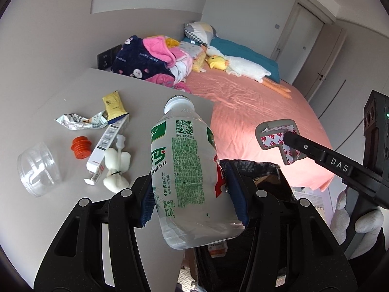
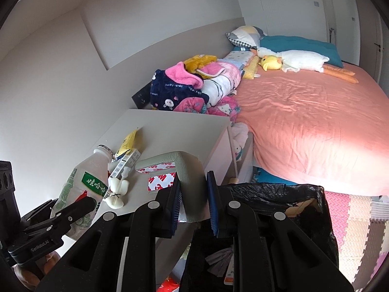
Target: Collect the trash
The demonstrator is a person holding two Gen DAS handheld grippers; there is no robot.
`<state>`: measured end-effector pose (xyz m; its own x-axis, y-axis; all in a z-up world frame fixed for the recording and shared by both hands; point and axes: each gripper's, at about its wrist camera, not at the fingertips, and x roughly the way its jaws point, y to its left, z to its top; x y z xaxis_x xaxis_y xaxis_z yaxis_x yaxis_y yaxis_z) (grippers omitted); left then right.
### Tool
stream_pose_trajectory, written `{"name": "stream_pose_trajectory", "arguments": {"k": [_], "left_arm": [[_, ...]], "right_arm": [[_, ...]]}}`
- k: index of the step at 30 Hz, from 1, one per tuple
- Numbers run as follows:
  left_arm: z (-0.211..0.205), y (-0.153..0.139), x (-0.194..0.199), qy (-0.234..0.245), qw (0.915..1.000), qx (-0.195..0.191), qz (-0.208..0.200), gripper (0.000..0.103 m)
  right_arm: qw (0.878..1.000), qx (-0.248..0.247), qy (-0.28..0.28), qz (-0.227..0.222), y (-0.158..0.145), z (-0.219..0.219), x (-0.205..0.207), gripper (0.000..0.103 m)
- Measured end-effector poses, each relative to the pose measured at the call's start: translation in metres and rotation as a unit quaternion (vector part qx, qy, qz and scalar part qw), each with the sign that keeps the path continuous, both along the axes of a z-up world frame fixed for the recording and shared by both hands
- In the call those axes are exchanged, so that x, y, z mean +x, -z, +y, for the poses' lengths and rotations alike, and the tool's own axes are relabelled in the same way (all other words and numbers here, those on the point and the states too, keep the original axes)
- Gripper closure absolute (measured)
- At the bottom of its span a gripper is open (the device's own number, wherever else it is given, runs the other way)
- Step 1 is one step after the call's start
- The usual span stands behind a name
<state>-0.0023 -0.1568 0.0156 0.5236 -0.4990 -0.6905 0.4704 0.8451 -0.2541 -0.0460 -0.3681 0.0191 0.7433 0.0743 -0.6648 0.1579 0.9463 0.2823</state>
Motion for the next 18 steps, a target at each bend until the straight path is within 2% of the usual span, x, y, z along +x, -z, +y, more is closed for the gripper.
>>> {"name": "stream_pose_trajectory", "arguments": {"k": [18], "left_arm": [[-0.069,-0.010,-0.021,0.093,0.9956,-0.001,-0.010,0.051]], "right_arm": [[0.997,-0.003,0.072,-0.022,-0.018,-0.059,-0.051,0.081]]}}
